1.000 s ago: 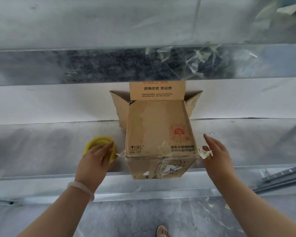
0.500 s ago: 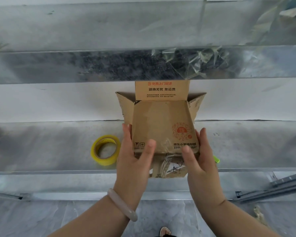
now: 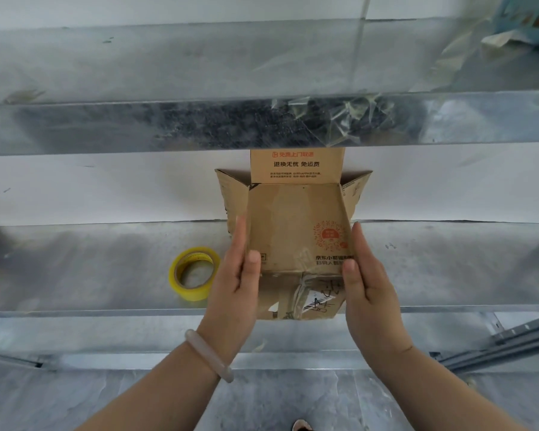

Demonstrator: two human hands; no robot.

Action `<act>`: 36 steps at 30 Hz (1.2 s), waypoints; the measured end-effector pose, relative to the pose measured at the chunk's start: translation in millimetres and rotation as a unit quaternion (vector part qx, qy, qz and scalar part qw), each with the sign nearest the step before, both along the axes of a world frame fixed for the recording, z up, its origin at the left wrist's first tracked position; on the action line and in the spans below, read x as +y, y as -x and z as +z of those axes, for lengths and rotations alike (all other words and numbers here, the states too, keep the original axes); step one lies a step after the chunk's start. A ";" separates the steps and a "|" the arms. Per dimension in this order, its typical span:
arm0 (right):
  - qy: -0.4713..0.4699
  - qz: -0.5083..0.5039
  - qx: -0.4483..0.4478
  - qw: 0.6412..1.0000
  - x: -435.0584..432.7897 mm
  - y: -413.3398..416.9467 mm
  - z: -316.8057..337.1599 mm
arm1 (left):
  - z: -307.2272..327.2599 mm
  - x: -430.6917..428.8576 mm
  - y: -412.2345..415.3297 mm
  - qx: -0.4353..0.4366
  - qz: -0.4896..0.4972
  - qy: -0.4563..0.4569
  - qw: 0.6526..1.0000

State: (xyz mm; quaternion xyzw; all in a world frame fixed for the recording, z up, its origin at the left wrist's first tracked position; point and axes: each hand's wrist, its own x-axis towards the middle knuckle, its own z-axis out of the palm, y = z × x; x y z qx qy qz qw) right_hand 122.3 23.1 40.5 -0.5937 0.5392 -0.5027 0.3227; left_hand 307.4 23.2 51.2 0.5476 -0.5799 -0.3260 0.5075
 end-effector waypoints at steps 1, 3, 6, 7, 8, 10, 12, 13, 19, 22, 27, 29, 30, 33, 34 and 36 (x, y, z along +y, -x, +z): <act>0.062 0.004 0.070 0.996 -3.6 6.0 -0.5 | -2.3 -1.2 -6.1 -0.068 -0.020 0.039 0.997; 0.203 0.045 0.199 0.958 -14.3 18.0 -8.4 | -4.2 -6.6 -14.6 -0.221 -0.042 0.133 0.965; 0.275 0.106 0.239 0.925 -28.8 21.4 -12.1 | -1.7 -18.8 -11.5 -0.354 -0.073 0.248 0.899; 0.273 0.107 0.232 0.927 -31.9 20.4 -11.9 | -2.3 -22.3 -9.7 -0.371 -0.078 0.263 0.887; 0.266 0.109 0.223 0.931 -34.1 19.7 -11.8 | -2.9 -24.7 -8.8 -0.377 -0.080 0.269 0.883; 0.251 0.123 0.214 0.936 -36.7 19.7 -11.0 | -4.5 -29.0 -10.6 -0.376 -0.090 0.269 0.882; 0.250 0.143 0.221 0.932 -38.5 23.1 -11.0 | -4.3 -31.7 -14.7 -0.383 -0.113 0.276 0.874; 0.255 0.151 0.230 0.927 -39.1 26.0 -10.8 | -4.0 -33.5 -17.3 -0.390 -0.130 0.281 0.867; 0.269 0.185 0.269 0.906 -40.2 39.3 -15.0 | -5.0 -38.0 -31.0 -0.382 -0.160 0.287 0.864; 0.227 0.140 0.236 0.934 -34.7 29.8 -19.1 | -13.4 -28.4 -18.4 -0.287 -0.072 0.222 0.929; 0.125 0.061 0.104 0.985 -16.9 5.0 -27.5 | -21.5 -10.7 2.2 -0.201 0.013 0.143 0.969; 0.093 0.057 0.041 0.993 -15.1 1.2 -28.1 | -18.5 -11.0 5.3 -0.163 0.019 0.118 0.979; 0.076 0.057 0.014 0.995 -14.0 -0.3 -27.1 | -16.9 -10.7 7.1 -0.132 0.021 0.106 0.985; 0.027 0.035 -0.025 0.999 -13.4 -5.1 -24.7 | -12.8 -10.1 10.9 -0.049 0.036 0.066 0.996; 0.019 0.024 -0.027 0.999 -13.3 -6.6 -23.8 | -12.8 -10.3 10.9 -0.044 0.041 0.057 0.997; 0.014 0.021 -0.028 0.999 -13.0 -7.4 -22.1 | -15.9 -11.0 9.3 -0.076 0.040 0.061 0.994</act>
